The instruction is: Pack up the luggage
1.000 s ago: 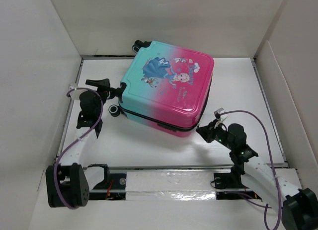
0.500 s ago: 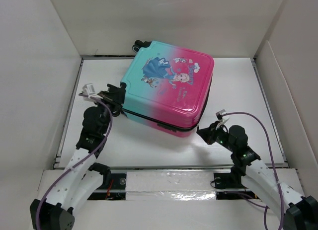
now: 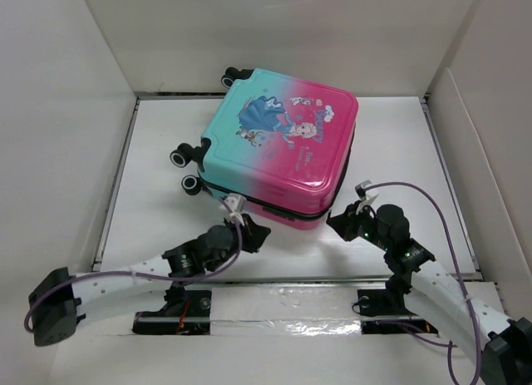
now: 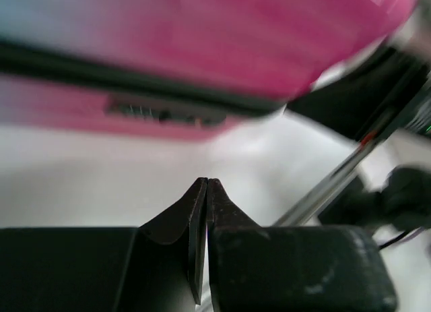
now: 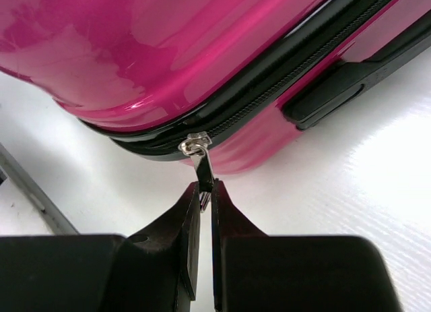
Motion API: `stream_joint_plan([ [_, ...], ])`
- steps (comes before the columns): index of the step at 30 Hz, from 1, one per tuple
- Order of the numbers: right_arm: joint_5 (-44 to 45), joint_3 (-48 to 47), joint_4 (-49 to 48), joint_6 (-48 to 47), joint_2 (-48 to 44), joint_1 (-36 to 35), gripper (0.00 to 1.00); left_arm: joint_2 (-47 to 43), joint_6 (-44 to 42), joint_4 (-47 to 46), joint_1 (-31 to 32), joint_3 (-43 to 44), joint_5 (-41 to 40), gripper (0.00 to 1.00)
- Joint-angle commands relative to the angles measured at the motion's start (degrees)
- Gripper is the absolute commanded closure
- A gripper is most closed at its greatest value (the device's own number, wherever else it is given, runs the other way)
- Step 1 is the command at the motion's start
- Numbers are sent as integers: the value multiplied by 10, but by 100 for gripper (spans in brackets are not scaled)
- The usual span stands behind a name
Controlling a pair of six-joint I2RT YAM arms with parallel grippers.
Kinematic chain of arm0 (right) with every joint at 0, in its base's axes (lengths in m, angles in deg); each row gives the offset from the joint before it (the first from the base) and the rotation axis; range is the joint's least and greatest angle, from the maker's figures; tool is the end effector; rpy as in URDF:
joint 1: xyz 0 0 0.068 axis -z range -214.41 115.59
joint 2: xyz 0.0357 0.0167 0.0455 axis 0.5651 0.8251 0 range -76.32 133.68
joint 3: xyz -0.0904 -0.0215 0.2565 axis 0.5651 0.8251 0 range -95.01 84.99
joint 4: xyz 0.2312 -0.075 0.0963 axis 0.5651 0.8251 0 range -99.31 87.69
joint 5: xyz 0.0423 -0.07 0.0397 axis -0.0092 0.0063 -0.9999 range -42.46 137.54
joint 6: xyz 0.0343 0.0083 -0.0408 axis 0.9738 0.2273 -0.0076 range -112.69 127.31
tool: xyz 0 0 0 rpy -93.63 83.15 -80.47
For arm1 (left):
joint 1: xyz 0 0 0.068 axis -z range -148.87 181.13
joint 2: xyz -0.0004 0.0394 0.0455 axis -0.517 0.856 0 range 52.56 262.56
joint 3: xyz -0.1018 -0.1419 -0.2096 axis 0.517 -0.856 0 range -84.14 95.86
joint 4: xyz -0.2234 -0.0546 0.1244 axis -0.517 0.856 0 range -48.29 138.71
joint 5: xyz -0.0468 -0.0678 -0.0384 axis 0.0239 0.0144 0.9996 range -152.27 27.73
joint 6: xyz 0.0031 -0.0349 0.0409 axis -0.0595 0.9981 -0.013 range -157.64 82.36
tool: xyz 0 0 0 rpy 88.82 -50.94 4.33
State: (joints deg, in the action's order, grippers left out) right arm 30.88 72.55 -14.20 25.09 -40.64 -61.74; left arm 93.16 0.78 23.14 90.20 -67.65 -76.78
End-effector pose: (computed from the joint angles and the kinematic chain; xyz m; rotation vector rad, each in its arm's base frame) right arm 0.1348 0.0812 0.1919 -0.3675 1.9250 0.8032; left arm 0.0979 -0.1461 0.2295 0.1160 1.7769 -1.0584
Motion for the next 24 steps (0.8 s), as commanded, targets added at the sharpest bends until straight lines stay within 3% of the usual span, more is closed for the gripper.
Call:
stream_joint_plan([
  [1, -17, -39, -17, 8, 7, -39, 100, 68, -5, -34, 70, 41, -157, 100],
  [5, 46, -33, -23, 29, 17, -124, 100, 167, -24, -123, 27, 47, -90, 100],
  [15, 163, -45, -15, 88, 42, -282, 100, 323, -52, -257, -15, 100, -48, 100],
  [19, 252, -79, -46, 118, 116, -364, 100, 352, -50, -275, -26, 119, -28, 100],
  [22, 373, -114, -83, 145, 180, -452, 100, 374, -51, -287, -26, 129, -23, 100],
  [24, 396, -136, -100, 141, 213, -460, 100, 381, -50, -292, -33, 133, -14, 100],
])
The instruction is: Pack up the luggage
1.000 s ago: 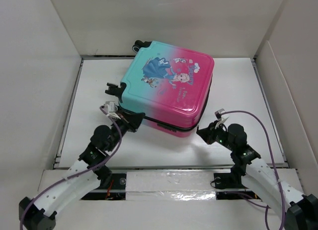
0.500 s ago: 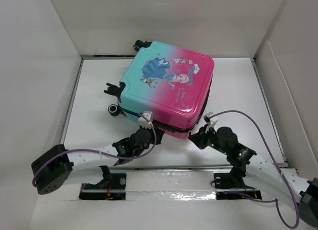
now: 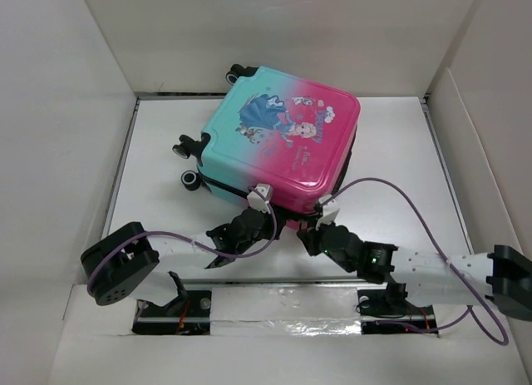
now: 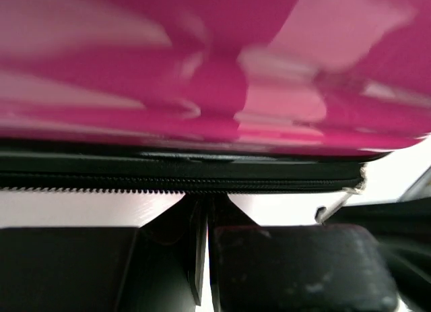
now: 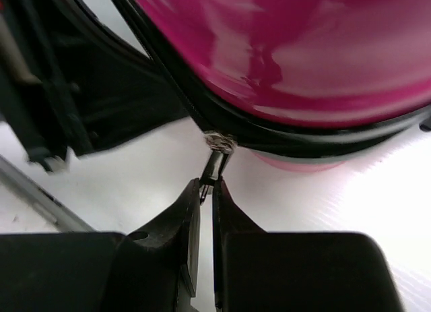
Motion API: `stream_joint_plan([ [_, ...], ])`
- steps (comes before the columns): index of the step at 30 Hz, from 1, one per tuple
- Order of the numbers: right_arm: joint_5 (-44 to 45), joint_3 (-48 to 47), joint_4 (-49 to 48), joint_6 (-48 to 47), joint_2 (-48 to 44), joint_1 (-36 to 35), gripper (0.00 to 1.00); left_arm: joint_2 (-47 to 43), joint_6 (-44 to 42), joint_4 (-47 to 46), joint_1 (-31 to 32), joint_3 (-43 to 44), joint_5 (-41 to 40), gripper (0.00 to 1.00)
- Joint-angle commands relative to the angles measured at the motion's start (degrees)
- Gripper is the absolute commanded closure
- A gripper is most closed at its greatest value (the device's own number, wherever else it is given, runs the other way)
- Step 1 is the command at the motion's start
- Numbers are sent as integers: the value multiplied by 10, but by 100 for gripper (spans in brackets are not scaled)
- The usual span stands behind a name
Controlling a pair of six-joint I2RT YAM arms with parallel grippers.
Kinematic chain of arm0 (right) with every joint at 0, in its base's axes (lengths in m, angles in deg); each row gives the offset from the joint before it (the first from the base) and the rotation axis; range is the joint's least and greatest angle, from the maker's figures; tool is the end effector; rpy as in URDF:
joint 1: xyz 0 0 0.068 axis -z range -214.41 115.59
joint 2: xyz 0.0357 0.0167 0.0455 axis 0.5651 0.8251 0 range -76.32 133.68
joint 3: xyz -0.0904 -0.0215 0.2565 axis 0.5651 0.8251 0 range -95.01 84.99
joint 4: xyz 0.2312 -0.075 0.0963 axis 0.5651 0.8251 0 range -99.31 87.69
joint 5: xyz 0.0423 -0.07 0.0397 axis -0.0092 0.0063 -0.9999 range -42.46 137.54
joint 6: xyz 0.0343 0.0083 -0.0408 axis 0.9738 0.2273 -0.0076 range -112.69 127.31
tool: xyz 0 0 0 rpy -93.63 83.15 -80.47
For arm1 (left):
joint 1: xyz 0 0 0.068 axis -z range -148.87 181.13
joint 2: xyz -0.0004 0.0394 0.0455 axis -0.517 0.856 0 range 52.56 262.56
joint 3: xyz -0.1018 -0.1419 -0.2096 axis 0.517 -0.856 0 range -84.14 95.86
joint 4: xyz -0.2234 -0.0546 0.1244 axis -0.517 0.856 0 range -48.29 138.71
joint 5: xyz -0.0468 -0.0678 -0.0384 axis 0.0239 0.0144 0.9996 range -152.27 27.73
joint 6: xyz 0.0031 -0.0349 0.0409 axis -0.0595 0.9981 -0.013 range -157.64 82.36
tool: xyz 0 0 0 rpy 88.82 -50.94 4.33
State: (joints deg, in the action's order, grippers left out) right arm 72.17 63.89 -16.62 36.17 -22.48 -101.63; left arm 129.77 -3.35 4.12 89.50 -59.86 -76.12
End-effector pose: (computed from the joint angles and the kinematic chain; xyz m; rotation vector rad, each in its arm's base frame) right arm 0.0907 0.1776 0.1990 -0.3990 1.9920 0.6517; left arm 0.1446 -0.2185 0.1829 0.2268 1.9166 -0.8987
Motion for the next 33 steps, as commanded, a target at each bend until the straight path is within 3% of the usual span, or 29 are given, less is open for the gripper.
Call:
stream_joint_plan([
  [1, -11, -60, -84, 25, 64, -66, 100, 18, -7, -102, -26, 56, -17, 100],
  [9, 88, -128, -214, -18, 187, -66, 100, 18, 10, -105, -58, 50, 14, 100],
  [12, 89, -116, -312, -17, 233, -52, 100, 5, 30, -103, -108, 33, 42, 86],
  [14, 63, -84, -411, -17, 253, -40, 100, -23, 41, -81, -161, 27, 89, 69],
  [16, 47, -76, -418, -9, 262, -34, 100, -63, 58, -46, -193, 20, 120, 53],
  [20, 32, -45, -399, -14, 232, -22, 100, -243, 79, 97, -230, -4, 85, 43],
  [24, 8, -11, -394, -14, 196, -15, 100, -339, 126, 203, -283, 41, 10, 30],
  [28, -21, 3, -376, -11, 180, -15, 100, -305, 150, 255, -435, 137, 43, 16],
  [30, -33, 10, -372, -5, 175, -15, 100, -247, 165, 289, -500, 196, 91, 15],
  [31, -37, 19, -373, -4, 173, -15, 100, -229, 170, 284, -528, 206, 155, 14],
  [33, -38, 29, -384, -2, 164, -15, 100, -184, 184, 267, -583, 222, 194, 14],
])
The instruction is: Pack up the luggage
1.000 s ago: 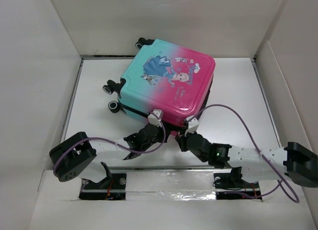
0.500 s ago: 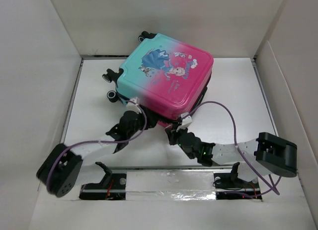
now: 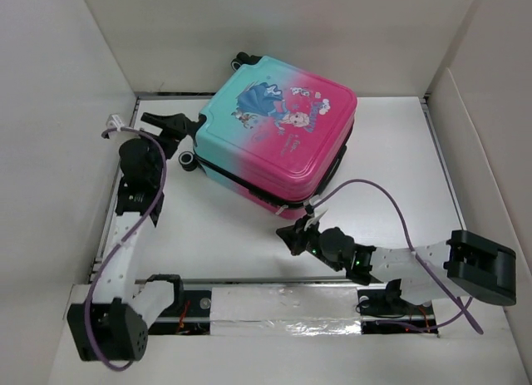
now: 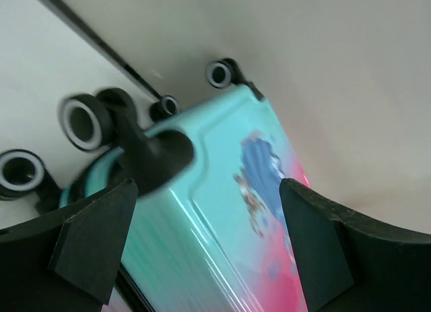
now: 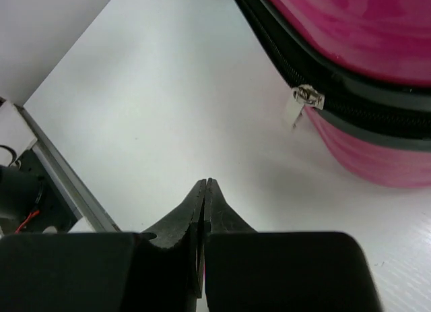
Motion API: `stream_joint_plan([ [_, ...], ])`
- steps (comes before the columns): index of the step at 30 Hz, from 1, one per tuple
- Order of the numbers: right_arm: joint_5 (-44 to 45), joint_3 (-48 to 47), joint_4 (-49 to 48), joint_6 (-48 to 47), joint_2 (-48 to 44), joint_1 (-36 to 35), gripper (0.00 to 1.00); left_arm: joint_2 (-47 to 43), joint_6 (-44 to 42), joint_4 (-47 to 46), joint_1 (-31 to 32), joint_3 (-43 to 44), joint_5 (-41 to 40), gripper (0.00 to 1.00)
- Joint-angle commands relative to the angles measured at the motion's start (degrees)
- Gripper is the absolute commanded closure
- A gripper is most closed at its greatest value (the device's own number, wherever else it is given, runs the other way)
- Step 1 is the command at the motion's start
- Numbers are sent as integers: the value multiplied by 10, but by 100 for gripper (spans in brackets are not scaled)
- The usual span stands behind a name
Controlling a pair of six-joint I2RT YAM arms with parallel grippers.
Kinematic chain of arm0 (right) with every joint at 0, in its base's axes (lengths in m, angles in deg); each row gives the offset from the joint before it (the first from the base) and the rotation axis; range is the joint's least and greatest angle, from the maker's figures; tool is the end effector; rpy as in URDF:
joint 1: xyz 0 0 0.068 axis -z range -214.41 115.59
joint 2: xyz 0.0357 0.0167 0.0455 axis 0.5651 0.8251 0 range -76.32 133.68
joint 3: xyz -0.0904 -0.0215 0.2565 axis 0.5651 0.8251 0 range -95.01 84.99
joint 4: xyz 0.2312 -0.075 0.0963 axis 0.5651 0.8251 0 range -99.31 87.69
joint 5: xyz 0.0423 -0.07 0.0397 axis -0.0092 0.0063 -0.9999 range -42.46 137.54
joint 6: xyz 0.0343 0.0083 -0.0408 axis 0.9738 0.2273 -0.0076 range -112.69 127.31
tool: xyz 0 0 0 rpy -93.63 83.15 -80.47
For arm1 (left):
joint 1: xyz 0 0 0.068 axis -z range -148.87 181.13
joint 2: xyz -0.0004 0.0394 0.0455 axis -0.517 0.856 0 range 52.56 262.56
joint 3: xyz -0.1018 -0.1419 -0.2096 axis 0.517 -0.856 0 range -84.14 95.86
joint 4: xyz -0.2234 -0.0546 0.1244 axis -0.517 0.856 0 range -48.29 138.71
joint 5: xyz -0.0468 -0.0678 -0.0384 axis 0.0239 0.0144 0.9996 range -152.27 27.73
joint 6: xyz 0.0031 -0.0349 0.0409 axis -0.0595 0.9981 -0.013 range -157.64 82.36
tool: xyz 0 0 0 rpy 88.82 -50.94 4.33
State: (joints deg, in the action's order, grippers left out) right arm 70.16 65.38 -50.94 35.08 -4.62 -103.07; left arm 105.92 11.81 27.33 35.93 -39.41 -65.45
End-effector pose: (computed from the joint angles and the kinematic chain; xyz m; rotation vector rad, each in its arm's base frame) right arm 0.1001 0.2187 0.1883 -0.3478 1.7903 0.8767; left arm 0.2221 -0.0167 0.3588 -0.6174 1.3814 -0.7250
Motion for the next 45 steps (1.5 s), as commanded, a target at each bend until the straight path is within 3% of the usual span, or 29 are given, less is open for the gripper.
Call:
stream_joint_plan([
  [1, -20, 20, -43, 7, -17, -1, 100, 71, 32, 35, -56, 26, 98, 14],
  [16, -49, 22, 18, -4, -48, -1, 100, 327, -8, 76, -73, 233, 104, 10],
  [24, -42, 39, 70, 5, -102, -12, 75, 408, 9, 73, -83, 291, 137, 13],
  [30, -20, 56, 145, 16, -201, -23, 62, 423, 37, 24, -83, 287, 159, 22],
  [32, -15, 58, 174, 18, -241, -23, 52, 426, 47, 2, -83, 280, 167, 33],
  [34, -10, 59, 191, 18, -263, -23, 45, 428, 53, -13, -83, 274, 176, 50],
  [36, 13, 57, 223, 19, -288, -23, 38, 428, 57, -35, -88, 265, 181, 73],
  [37, 22, 56, 234, 21, -296, -23, 37, 426, 57, -41, -88, 260, 186, 93],
  [38, 30, 55, 254, 21, -303, -23, 37, 424, 55, -52, -88, 250, 186, 100],
  [40, 47, 52, 277, 23, -321, -17, 45, 408, 46, -67, -88, 233, 180, 100],
  [44, 46, 47, 335, 32, -336, 26, 87, 344, 53, -160, -88, 118, 158, 100],
  [45, 45, 47, 344, 35, -339, 37, 91, 312, 58, -176, -88, 96, 155, 100],
])
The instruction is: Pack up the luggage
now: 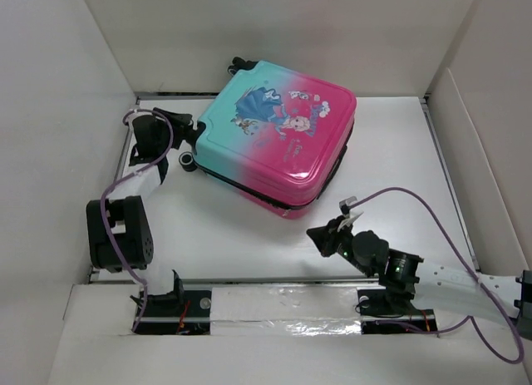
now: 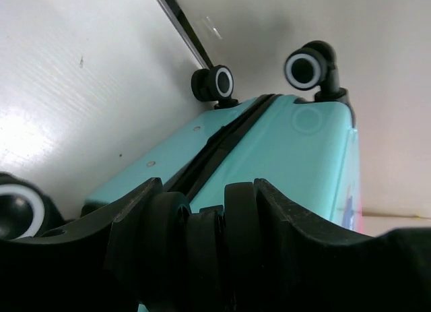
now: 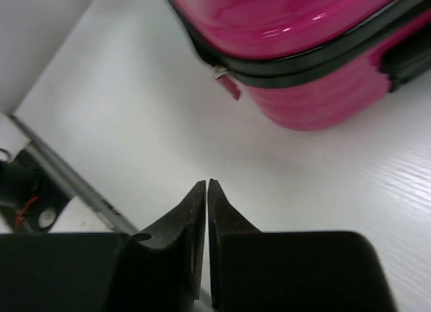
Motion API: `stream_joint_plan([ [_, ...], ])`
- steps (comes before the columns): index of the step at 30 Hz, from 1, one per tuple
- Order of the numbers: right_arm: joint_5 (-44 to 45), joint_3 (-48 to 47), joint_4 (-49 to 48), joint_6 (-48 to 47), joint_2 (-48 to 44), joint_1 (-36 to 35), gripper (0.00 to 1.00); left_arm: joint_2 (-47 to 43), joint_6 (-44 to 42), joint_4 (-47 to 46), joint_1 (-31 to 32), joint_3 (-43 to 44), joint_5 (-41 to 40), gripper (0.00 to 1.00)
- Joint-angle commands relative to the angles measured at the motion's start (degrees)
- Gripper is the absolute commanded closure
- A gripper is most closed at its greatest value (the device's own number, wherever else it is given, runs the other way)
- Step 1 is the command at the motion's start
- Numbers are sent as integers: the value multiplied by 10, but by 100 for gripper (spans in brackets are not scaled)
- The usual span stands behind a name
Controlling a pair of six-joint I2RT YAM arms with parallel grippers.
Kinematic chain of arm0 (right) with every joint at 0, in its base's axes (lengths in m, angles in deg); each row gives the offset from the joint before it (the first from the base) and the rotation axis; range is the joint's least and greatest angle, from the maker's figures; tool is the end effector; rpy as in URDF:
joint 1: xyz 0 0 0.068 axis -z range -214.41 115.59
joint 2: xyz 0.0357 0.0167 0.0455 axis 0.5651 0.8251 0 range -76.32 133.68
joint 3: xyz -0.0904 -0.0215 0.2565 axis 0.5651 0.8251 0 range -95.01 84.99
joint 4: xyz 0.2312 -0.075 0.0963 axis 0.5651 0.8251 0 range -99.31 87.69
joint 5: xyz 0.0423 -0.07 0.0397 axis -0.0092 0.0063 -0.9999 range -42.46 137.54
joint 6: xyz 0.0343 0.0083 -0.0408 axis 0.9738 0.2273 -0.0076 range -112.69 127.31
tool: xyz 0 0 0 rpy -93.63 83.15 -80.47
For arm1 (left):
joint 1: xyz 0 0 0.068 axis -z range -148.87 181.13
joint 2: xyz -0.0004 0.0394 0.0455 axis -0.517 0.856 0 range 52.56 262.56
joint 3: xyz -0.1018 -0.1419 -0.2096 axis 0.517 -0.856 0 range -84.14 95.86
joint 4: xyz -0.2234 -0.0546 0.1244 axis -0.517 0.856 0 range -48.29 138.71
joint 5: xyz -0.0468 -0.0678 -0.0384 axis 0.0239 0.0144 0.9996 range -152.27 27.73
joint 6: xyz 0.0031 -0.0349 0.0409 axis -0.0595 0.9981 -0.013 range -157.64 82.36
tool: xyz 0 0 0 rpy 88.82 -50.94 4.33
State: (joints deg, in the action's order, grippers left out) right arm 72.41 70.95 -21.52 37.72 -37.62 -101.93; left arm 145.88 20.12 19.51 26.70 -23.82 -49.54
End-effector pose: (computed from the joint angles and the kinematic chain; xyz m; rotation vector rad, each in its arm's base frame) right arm 0.0771 0.1472 0.2080 -0.2734 1.8270 0.8389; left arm 0.3797 0.0216 0.2735 -0.8005 1.6543 -0.8617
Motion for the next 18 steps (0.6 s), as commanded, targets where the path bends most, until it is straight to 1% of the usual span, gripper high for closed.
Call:
stream_joint_plan([
  [1, 19, -8, 55, 10, -16, 38, 93, -103, -20, -113, 4, -84, -14, 100],
  [2, 14, -8, 60, 8, -20, 53, 95, -119, -8, -140, 14, -132, -24, 100],
  [3, -4, -9, 60, 4, -23, 86, 95, -150, -4, -155, 20, -156, -31, 100],
  [5, -32, -17, 57, -24, -34, 129, 97, -179, -3, -176, 41, -215, -53, 100],
  [6, -70, -28, 55, -35, -35, 178, 99, -206, -4, -181, 48, -231, -60, 100],
  [7, -89, -37, 56, -49, -35, 205, 100, -222, -5, -186, 60, -250, -70, 100],
  [9, -145, -56, 69, -83, -36, 258, 100, -266, -10, -187, 71, -292, -77, 100],
  [10, -162, -72, 68, -94, -36, 311, 100, -283, -10, -187, 78, -306, -84, 100],
  [11, -183, -81, 60, -119, -30, 338, 100, -299, -9, -183, 92, -333, -83, 100],
  [12, -232, -91, 62, -129, -23, 366, 100, -336, -4, -183, 101, -345, -82, 100],
  [13, -256, -118, 65, -139, -15, 393, 100, -356, -2, -181, 110, -358, -86, 100],
  [14, -288, -129, 71, -155, -6, 436, 100, -375, -1, -171, 130, -379, -90, 100],
  [15, -339, -141, 80, -161, 7, 453, 100, -410, 0, -166, 139, -386, -94, 100],
  [17, -373, -149, 90, -166, 9, 473, 100, -437, 1, -146, 145, -396, -100, 100],
  [18, -399, -137, 85, -164, -7, 473, 100, -456, 2, -144, 145, -397, -95, 100],
])
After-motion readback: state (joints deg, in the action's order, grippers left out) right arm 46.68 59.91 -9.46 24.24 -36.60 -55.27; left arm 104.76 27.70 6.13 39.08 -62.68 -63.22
